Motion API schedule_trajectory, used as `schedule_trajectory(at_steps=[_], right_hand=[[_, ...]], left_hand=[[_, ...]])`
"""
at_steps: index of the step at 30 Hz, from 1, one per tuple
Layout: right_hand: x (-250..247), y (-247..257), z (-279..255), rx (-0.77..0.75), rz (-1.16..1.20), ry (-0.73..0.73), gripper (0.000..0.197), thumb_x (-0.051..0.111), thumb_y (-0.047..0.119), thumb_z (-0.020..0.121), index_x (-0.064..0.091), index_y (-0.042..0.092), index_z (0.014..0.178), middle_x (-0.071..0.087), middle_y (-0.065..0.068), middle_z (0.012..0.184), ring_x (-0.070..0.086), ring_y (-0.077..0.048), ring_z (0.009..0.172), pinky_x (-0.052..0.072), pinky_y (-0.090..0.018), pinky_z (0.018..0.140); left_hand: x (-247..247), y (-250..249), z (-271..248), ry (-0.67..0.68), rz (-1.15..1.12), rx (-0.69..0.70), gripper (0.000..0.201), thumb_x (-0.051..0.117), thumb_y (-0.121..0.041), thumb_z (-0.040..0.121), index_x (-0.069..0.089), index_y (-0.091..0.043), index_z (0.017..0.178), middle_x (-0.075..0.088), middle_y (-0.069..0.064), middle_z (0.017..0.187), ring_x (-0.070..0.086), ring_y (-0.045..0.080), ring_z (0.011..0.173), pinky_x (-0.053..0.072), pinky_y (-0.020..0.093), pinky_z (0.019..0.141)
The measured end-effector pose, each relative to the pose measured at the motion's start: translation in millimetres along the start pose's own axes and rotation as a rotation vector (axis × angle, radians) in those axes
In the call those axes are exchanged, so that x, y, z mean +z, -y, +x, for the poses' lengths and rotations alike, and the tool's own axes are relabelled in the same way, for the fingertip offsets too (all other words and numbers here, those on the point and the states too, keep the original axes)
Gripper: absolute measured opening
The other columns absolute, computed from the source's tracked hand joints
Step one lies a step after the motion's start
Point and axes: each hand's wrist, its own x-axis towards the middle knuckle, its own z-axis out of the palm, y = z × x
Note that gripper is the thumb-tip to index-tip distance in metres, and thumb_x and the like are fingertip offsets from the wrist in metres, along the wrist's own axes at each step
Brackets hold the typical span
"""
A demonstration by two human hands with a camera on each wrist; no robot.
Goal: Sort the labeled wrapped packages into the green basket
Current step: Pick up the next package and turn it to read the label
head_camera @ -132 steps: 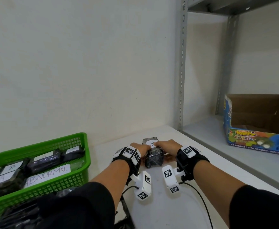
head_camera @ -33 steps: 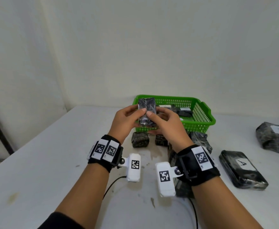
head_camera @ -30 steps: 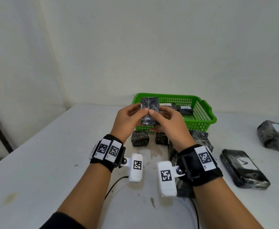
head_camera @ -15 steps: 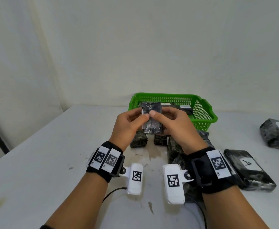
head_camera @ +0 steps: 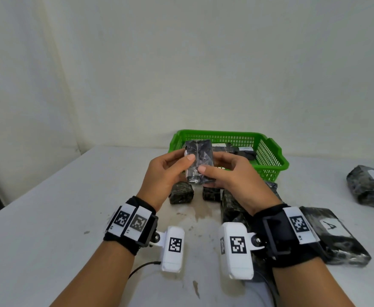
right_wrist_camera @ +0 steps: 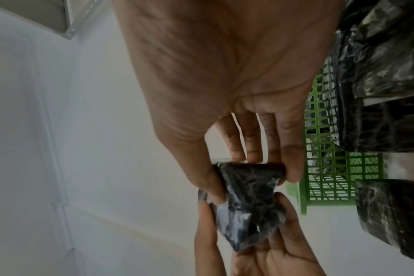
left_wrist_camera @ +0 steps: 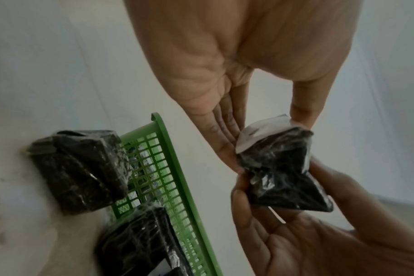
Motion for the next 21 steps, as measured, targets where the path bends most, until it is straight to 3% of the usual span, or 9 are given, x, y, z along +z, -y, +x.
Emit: schedule_trajectory(at_steps=[3,6,10,13,18,20,21], right_hand=[[-0.3,-2.1,1.0,-0.034,-0.076,-0.014,0.028,0.080,0.010,0.089,0.075,0.012,0.117,0.076,-0.015,0.112,0.078,-0.019,0.096,0.061,-0.023,0.072],[0.7,-1.8,1.7,-0.031,-0.088,-0.049,0.024,0.080,0.014,0.089,0.075,0.015,0.113,0.078,-0.011,0.109,0.077,-0.013,0.092,0.059,-0.020,0.070],[1.4,-1.4,1.7,-0.045,-0.080,-0.148,0.018,0.080,0.039,0.088,0.075,0.025,0.097,0.079,0.001,0.101,0.073,0.001,0.084,0.056,-0.022,0.074],[2.9,-4.8,2.6,-0.078,-0.147,-0.216,0.017,0.081,0.040,0.087,0.074,0.025,0.086,0.078,0.002,0.092,0.070,0.003,0.077,0.052,-0.014,0.072],[7.6,-7.5,4.9,-0.081,-0.139,-0.217,0.020,0.079,0.040,0.089,0.067,0.031,0.076,0.068,0.024,0.068,0.062,0.012,0.068,0.045,-0.010,0.064],[8.3,-8.7,5.3,-0.083,-0.088,-0.186,0.017,0.079,0.044,0.089,0.073,0.028,0.085,0.074,0.024,0.078,0.068,0.010,0.079,0.051,-0.012,0.074],[8.4,-9.9,5.3,-0.095,-0.070,-0.184,0.018,0.078,0.043,0.090,0.077,0.025,0.092,0.078,0.018,0.087,0.071,0.004,0.086,0.054,-0.016,0.080]], left_hand=[[-0.4,2.1,0.0,0.013,-0.001,-0.009,0.073,0.078,-0.039,0.072,0.059,0.000,0.130,0.068,0.017,0.122,0.064,0.034,0.116,0.050,0.057,0.098],[-0.1,3.2,0.0,0.042,-0.009,-0.013,0.073,0.078,-0.039,0.073,0.058,0.001,0.131,0.067,0.017,0.123,0.063,0.034,0.117,0.050,0.056,0.099],[-1.9,1.3,-1.2,0.060,-0.009,-0.017,0.075,0.078,-0.038,0.070,0.058,0.001,0.131,0.068,0.014,0.121,0.064,0.026,0.115,0.053,0.042,0.094],[-0.3,2.8,-1.3,0.082,0.011,-0.017,0.071,0.078,-0.038,0.067,0.061,-0.005,0.128,0.072,0.005,0.114,0.067,0.017,0.108,0.054,0.033,0.088],[-2.9,4.8,0.8,0.077,0.012,-0.004,0.075,0.079,-0.040,0.068,0.060,-0.005,0.131,0.069,0.011,0.122,0.063,0.024,0.117,0.053,0.038,0.092],[-4.8,2.9,1.8,0.099,0.030,0.015,0.072,0.079,-0.038,0.070,0.059,-0.008,0.133,0.067,0.011,0.126,0.061,0.026,0.122,0.052,0.042,0.096],[-5.0,1.8,1.7,0.113,0.040,0.026,0.071,0.079,-0.037,0.071,0.059,-0.009,0.133,0.067,0.011,0.126,0.061,0.027,0.122,0.052,0.043,0.097]])
